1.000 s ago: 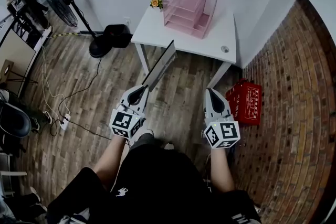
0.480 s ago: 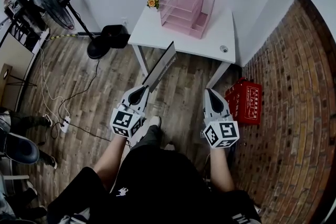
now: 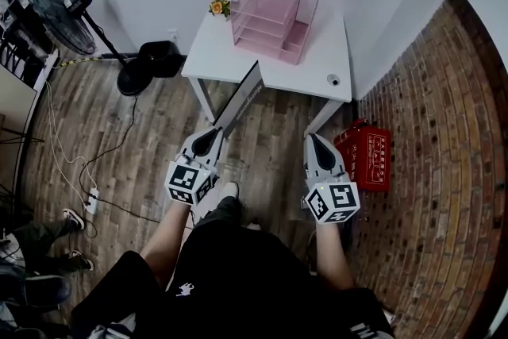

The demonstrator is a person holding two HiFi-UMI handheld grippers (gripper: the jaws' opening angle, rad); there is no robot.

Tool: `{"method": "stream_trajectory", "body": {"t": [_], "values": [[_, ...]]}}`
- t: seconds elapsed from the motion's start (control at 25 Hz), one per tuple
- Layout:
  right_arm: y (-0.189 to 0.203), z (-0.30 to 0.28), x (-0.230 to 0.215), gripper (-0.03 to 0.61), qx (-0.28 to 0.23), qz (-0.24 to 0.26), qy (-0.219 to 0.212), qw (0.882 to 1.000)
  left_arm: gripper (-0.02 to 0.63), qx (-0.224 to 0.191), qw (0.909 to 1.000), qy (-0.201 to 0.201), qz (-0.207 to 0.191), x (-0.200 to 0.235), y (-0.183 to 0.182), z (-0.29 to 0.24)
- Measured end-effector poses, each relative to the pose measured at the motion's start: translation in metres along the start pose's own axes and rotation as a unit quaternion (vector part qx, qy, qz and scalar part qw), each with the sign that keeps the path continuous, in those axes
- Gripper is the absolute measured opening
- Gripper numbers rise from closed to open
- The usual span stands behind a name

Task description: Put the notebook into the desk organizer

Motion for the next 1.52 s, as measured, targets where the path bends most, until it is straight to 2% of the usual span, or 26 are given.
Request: {"method": "stream_trajectory", "body": {"t": [0.24,0.4,0.76,0.96,1.24,1.52], "values": [[-0.016,-0.041,-0.004,0.002,0.007,0.003,0.015,1.000,0.008,0.012,0.9997,0.020,0.012,0.039,-0.004,-0.037],[-0.027,-0.073,-0.001,0.002,0.015,0.010,0.025,1.000,0.008,0.016,0.9985,0.038,0.034,0.069,-0.009,-0.060],[-0.033,-0.135,0.002,0.002,0.043,0.006,0.057,0.997,0.008,0.032,0.9954,0.083,0.037,0.124,-0.015,-0.105],[-0.042,-0.156,0.005,0.002,0.040,-0.004,0.072,0.997,0.008,0.034,0.9922,0.107,0.055,0.149,-0.012,-0.127],[-0.054,-0.175,0.004,0.002,0.039,0.004,0.081,0.996,0.008,0.043,0.9896,0.121,0.065,0.168,-0.009,-0.147],[-0.058,-0.202,-0.012,0.002,0.049,-0.001,0.065,0.997,0.008,0.057,0.9849,0.133,0.094,0.175,-0.008,-0.174]]}}
Point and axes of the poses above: the fingertips, and each gripper's own axes: z backward along the fingers, x to its left, y out of its underside, the point moved 6 cm from there along z, backward along the fingers, and after that the axes turned 12 degrees about x, right-handed, at the moved point
